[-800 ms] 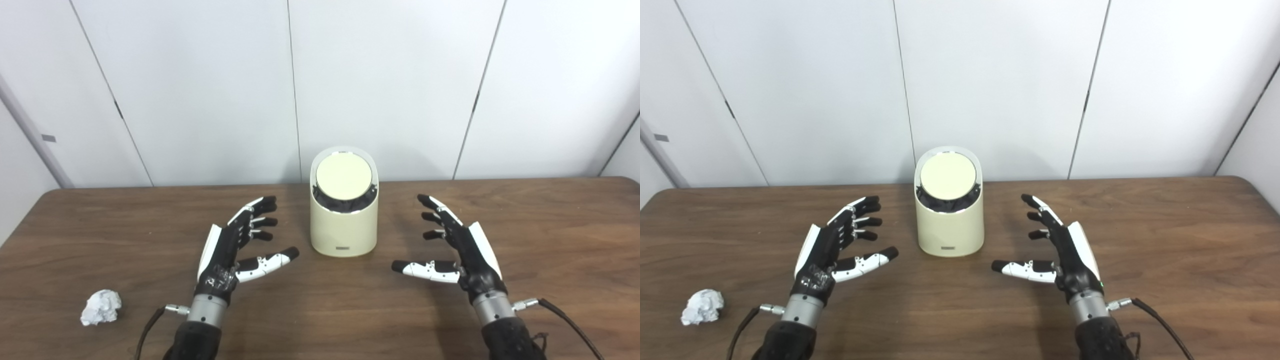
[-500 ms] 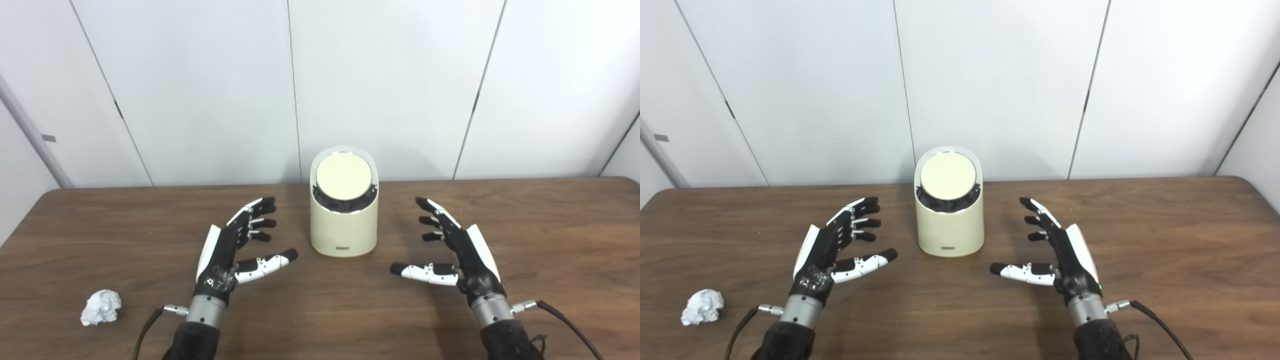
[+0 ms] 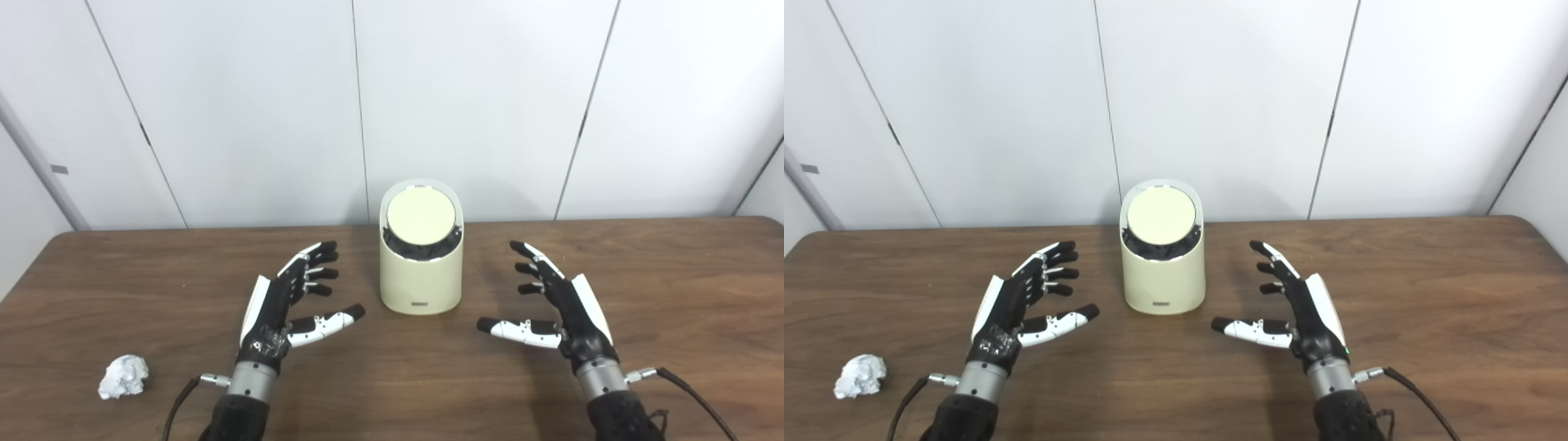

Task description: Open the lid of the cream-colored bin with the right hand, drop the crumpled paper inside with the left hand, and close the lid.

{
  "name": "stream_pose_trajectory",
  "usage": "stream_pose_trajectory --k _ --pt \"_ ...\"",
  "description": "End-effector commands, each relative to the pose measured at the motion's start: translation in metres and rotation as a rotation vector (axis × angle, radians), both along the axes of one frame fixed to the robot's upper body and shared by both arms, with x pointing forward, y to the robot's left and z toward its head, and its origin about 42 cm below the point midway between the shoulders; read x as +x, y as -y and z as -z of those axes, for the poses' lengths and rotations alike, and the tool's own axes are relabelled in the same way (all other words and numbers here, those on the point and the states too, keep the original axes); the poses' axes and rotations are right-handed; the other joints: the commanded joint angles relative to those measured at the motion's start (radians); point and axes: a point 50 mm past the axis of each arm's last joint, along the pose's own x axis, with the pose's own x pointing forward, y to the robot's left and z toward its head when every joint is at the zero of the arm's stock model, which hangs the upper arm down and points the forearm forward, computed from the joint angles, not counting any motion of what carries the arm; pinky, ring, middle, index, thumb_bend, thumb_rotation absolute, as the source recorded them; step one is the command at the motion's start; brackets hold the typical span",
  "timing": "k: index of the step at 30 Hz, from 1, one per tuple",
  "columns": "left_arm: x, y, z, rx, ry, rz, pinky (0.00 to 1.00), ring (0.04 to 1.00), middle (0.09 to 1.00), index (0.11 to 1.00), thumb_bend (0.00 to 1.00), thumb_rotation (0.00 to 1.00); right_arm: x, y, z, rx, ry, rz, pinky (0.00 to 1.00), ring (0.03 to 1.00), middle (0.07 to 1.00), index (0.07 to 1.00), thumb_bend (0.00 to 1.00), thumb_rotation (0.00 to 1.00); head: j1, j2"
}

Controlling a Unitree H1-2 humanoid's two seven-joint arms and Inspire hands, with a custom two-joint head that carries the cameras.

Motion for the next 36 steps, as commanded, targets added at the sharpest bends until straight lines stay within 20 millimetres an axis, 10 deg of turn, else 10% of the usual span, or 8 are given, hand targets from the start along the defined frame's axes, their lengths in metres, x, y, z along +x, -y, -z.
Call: stream_pose_trajectory --k 1,19,36 --pt "0.006 0.003 -0.015 -0.001 0.068 0.005 0.65 0.734 0.811 0.832 0.78 0.11 0.015 -0.010 -0.034 0.007 0.128 -0.011 0.71 0.861 0.914 0.884 0.80 0.35 -0.001 0.001" --pt "0.006 0.005 -0.016 -0.011 0.066 0.003 0.63 0.736 0.810 0.833 0.77 0.10 0.070 -0.045 -0.099 -0.099 0.215 -0.044 0.64 0.837 0.903 0.929 0.86 0.36 0.007 -0.012" --pt "0.008 0.007 -0.017 -0.020 0.066 0.005 0.67 0.746 0.819 0.835 0.78 0.11 0.096 -0.068 -0.114 -0.116 0.199 -0.053 0.68 0.836 0.916 0.932 0.87 0.39 0.019 -0.012"
